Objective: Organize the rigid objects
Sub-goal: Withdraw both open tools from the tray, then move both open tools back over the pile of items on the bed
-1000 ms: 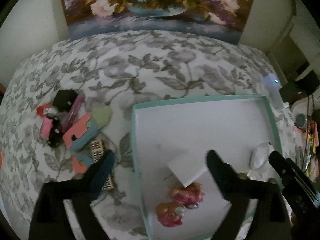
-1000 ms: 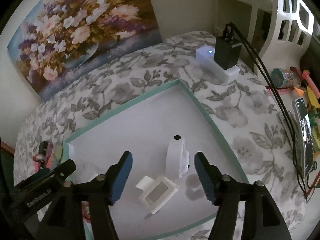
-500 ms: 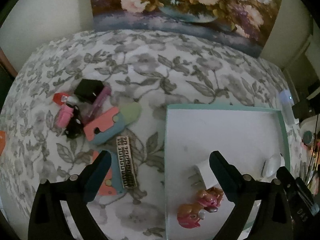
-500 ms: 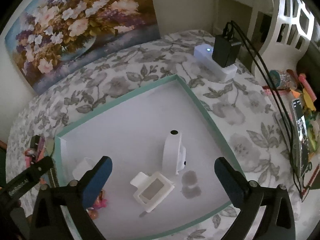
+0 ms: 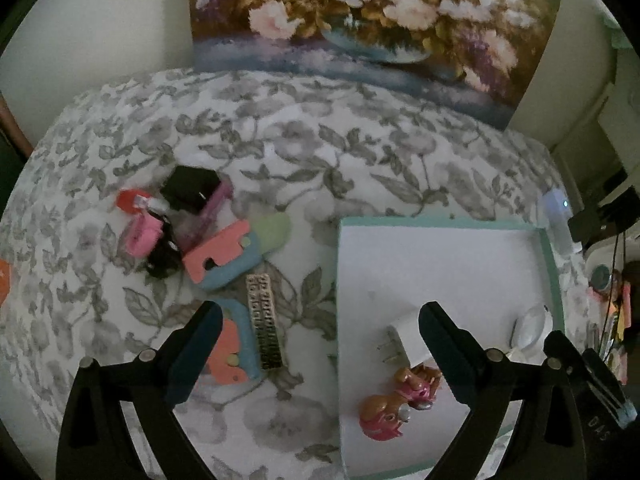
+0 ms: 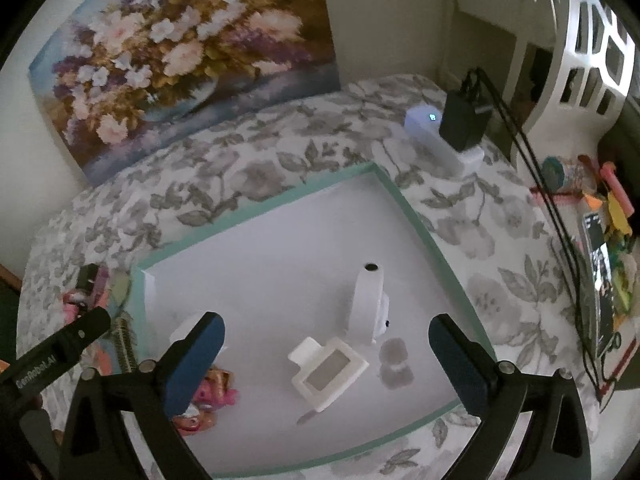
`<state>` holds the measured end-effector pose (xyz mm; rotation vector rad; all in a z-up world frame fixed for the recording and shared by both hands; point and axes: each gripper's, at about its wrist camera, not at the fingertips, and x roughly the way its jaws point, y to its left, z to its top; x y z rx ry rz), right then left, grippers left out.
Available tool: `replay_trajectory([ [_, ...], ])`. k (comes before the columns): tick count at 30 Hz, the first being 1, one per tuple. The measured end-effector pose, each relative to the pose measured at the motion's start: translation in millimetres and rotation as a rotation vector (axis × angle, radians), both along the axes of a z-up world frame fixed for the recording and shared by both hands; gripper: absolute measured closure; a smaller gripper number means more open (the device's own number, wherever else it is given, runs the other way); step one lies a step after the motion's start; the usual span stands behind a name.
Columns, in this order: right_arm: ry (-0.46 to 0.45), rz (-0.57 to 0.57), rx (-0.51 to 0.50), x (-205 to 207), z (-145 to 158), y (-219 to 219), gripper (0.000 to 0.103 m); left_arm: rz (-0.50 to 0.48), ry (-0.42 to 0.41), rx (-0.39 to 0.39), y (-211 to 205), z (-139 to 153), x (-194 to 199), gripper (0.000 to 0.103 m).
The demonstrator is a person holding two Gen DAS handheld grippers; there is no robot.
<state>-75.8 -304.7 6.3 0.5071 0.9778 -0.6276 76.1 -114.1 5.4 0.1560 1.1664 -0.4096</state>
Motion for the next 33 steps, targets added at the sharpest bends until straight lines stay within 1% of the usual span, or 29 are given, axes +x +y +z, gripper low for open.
replay_trajectory([
  [6,-0.051,0.056,-0.041,6.3,21.8,19.5,0.000,0.032,-0.034,0.010,23.4,16.8,10.0,0.004],
  [12,-0.098,0.125,-0.028,21.4,28.6,45.8,0.000,0.066,-0.074,0.047,50.7,25.8,22.2,0.004],
  [16,-0.099,0.175,-0.026,34.8,27.8,66.6,0.000,0.111,-0.068,0.030,75.3,28.4,33.2,0.004],
  [21,-0.116,0.240,0.007,55.3,24.2,96.1,0.000,0.167,-0.073,0.065,105.9,25.9,48.4,0.004],
  [28,-0.098,0.336,0.018,83.6,12.6,139.2,0.000,0.240,-0.052,0.049,146.8,21.8,64.5,0.004],
  [33,-0.088,0.370,0.026,94.3,3.9,156.4,0.000,0.268,-0.047,0.058,168.0,17.7,71.1,0.004],
])
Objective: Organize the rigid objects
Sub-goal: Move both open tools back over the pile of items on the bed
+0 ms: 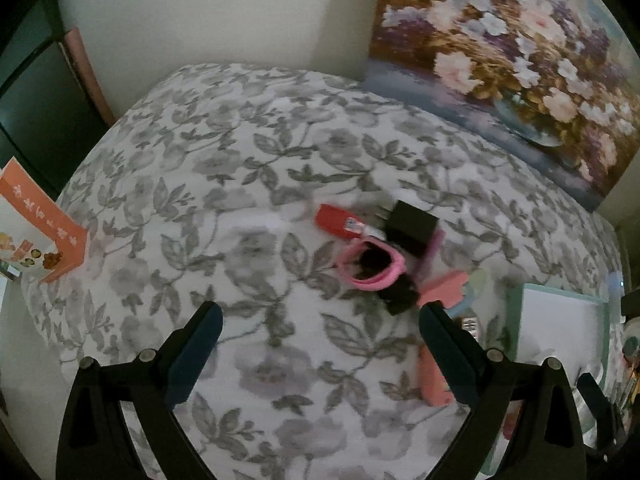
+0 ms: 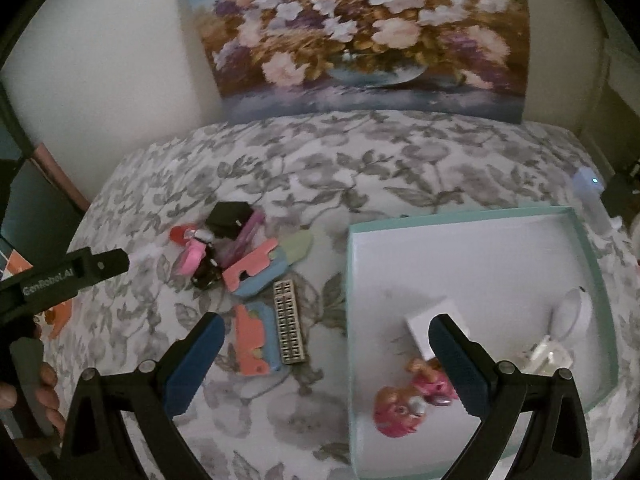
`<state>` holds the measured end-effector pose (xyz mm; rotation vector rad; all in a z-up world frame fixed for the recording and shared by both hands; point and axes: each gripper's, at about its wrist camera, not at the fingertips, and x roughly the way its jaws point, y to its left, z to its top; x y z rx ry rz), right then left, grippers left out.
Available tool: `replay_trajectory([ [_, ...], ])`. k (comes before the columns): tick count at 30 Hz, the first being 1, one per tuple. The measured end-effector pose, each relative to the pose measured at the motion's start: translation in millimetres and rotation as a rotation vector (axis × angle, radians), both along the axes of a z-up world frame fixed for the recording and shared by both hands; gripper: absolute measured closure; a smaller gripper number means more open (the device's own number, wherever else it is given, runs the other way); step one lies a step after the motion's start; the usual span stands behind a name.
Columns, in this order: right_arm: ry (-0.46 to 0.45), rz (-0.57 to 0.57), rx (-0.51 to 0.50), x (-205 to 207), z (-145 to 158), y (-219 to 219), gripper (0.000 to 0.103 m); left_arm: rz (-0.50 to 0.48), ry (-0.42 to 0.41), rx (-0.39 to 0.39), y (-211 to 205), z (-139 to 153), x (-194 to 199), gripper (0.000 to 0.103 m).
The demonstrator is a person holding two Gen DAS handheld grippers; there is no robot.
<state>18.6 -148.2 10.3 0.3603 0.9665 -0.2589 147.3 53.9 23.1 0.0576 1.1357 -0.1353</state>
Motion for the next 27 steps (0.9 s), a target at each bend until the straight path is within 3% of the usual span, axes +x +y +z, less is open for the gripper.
replay_trajectory([
  [8,0.031,0.011,-0.021,15.1,-14.4,16.1,0.000,0.037,0.030,-0.023,24.2,-10.6,8.5,0.004],
  [12,0.040,0.018,0.038,20.8,-26.2,17.5,0.000,0.033,0.055,-0.033,24.9,-18.4,11.1,0.004],
  [22,0.082,-0.004,0.040,22.2,-38.7,10.8,0.000,-0.032,0.163,-0.080,-2.5,-48.9,9.1,0.004],
  [27,0.097,-0.013,0.024,21.1,-37.7,4.0,0.000,-0.072,0.185,-0.044,-19.8,-58.5,4.3,0.004],
])
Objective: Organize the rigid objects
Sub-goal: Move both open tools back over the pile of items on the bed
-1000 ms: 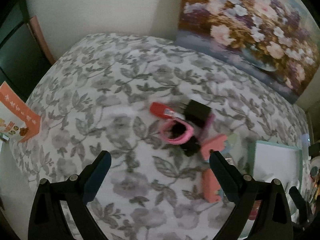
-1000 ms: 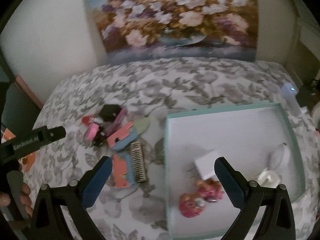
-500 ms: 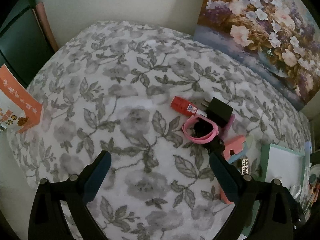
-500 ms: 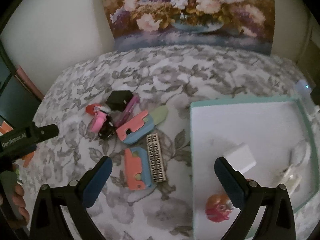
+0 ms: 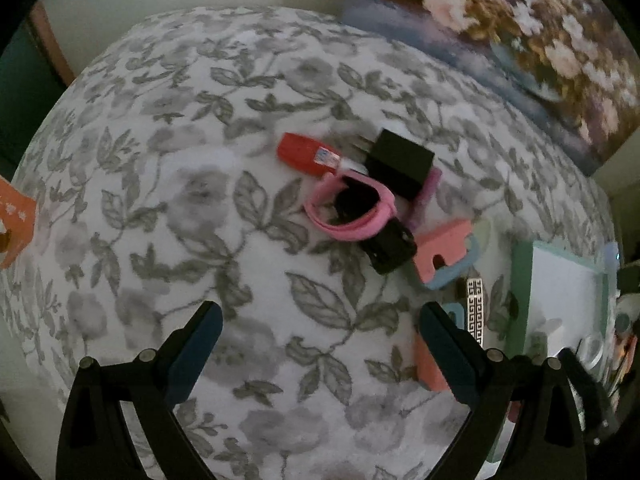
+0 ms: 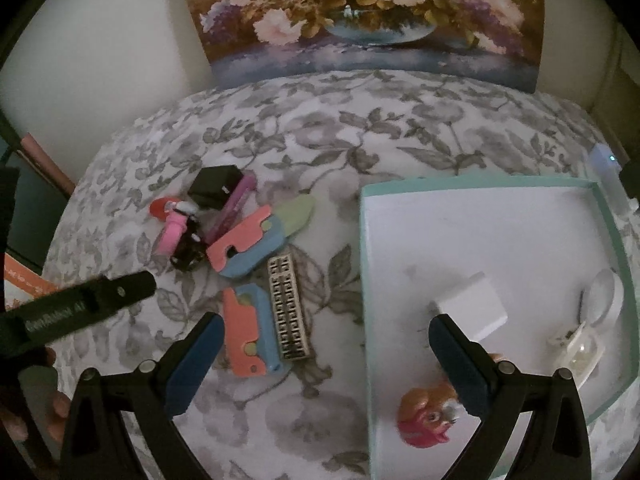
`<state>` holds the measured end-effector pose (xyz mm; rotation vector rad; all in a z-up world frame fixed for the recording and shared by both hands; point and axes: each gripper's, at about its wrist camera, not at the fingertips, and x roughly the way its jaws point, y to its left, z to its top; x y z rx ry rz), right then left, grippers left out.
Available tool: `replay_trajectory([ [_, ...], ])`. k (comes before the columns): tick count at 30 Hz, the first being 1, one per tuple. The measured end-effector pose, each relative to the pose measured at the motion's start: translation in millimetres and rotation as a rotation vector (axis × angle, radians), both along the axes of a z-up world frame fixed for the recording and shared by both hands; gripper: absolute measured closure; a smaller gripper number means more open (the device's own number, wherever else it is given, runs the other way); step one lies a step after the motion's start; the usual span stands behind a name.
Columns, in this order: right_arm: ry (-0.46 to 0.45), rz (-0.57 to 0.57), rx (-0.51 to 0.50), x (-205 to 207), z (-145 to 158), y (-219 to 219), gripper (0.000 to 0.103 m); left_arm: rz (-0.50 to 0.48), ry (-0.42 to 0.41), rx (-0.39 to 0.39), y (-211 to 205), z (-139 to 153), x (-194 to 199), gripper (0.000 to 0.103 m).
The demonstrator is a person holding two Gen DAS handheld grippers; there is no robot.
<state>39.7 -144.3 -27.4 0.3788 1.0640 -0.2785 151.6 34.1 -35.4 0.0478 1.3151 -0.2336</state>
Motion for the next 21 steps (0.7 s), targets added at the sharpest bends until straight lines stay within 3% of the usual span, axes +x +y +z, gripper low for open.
replay_trajectory([
  [7,-0.009,-0.061,-0.044,-8.6,9.5,-27.0,0.000,-0.019,0.058,-0.006,-17.2,-18.2,-1.7,0.004],
  [12,-0.015,-0.099,-0.021,-15.5,11.2,-42.9,0.000,-0.062,0.101,-0.025,-37.6,-31.1,-5.7,0.004],
  [21,-0.011,-0.109,-0.026,-20.6,11.4,-54.3,0.000,-0.172,0.078,0.061,-81.2,-41.0,-20.0,0.005],
])
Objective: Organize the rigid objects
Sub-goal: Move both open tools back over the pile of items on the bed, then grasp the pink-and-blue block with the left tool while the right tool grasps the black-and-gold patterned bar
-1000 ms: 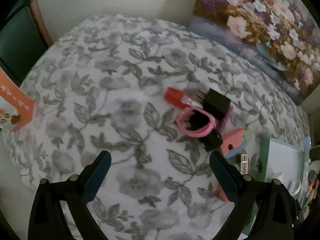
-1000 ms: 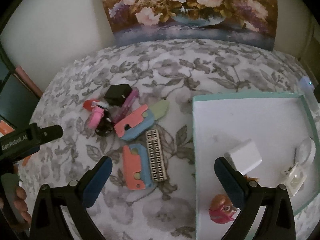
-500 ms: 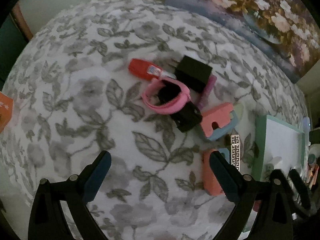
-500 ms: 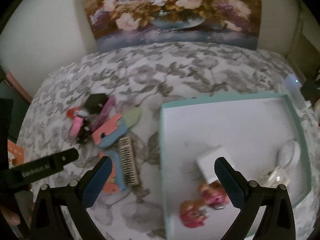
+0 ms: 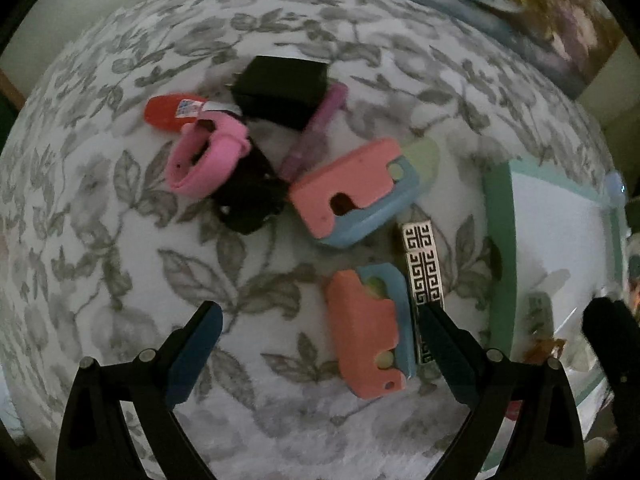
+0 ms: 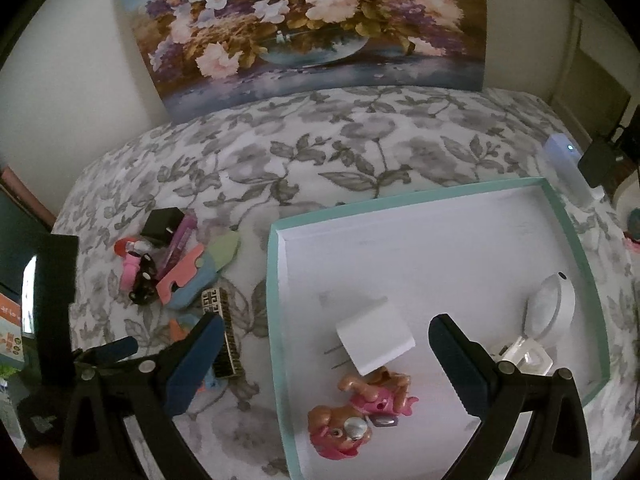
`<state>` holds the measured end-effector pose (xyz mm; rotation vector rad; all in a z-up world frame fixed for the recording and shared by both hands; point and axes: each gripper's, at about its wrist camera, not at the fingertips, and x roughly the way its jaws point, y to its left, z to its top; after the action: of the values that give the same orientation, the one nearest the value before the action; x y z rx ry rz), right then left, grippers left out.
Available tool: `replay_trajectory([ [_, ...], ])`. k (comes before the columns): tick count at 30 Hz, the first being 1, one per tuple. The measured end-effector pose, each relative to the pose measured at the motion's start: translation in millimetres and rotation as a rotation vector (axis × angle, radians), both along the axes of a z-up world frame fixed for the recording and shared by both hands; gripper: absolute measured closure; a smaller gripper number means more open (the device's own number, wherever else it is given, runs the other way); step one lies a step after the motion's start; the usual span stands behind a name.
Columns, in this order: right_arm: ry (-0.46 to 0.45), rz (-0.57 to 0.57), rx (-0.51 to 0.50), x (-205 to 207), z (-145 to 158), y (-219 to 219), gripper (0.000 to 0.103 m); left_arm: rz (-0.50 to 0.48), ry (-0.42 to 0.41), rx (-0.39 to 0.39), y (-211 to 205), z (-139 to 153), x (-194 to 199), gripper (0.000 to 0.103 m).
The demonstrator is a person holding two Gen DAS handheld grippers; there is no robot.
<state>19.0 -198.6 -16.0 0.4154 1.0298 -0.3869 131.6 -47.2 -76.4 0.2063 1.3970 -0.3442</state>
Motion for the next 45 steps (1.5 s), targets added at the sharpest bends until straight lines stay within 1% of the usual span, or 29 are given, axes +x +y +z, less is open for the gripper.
replay_trajectory([
  [3,0.001,-0.005,0.002,-1.4,-0.1,-2.3,0.000,-0.019,-0.019,0.023,-5.7,0.6,-3.2,0.006],
  [5,-0.002,-0.008,0.007,-2.1,0.2,-3.6,0.000,-0.024,-0.018,0.008,-7.7,2.0,-4.3,0.011],
  [7,-0.006,-0.010,0.011,-2.3,0.6,-3.9,0.000,-0.021,-0.013,-0.014,-9.8,3.5,-5.2,0.021],
  [10,-0.005,-0.010,0.011,-2.1,0.2,-3.6,0.000,-0.029,-0.011,-0.028,-12.2,6.6,-9.5,0.030],
  [12,-0.004,-0.012,0.016,-2.1,-0.4,-3.6,0.000,-0.036,-0.013,-0.031,-18.5,8.1,-12.1,0.035],
  [15,-0.004,-0.015,0.020,-2.4,-0.3,-3.8,0.000,-0.043,-0.006,-0.053,-24.2,9.9,-16.8,0.046],
  [16,-0.005,-0.016,0.020,-2.5,-0.1,-3.9,0.000,-0.046,-0.006,-0.053,-25.9,9.2,-17.5,0.046],
  [20,-0.007,-0.012,0.020,-2.2,0.1,-3.1,0.000,-0.045,-0.022,-0.003,-23.8,10.7,-17.6,0.046],
  [23,-0.010,-0.007,0.022,-1.7,0.7,-2.2,0.000,-0.023,-0.015,-0.014,-13.6,7.1,-11.4,0.046],
  [28,-0.017,0.019,0.016,1.7,1.8,4.4,0.000,0.018,-0.019,0.011,6.4,9.0,-4.4,0.046],
  [31,-0.014,0.029,0.018,3.8,0.8,7.7,0.000,0.036,-0.009,0.003,14.2,10.5,-2.1,0.047],
  [34,-0.013,0.034,0.017,4.3,0.8,9.2,0.000,0.024,0.021,-0.024,12.6,7.9,-6.3,0.047],
  [41,-0.015,0.038,0.022,4.6,0.5,9.1,0.000,-0.031,0.005,0.034,-11.6,2.2,-23.6,0.045],
  [42,-0.016,0.040,0.024,4.7,0.6,9.6,0.000,-0.032,0.010,0.037,-11.8,1.2,-25.3,0.043],
  [43,-0.018,0.042,0.026,5.1,0.7,10.4,0.000,-0.034,0.014,0.041,-12.7,0.2,-26.9,0.039],
  [45,-0.018,0.048,0.026,5.9,0.6,12.6,0.000,-0.040,0.016,0.051,-14.9,-2.0,-31.1,0.038],
])
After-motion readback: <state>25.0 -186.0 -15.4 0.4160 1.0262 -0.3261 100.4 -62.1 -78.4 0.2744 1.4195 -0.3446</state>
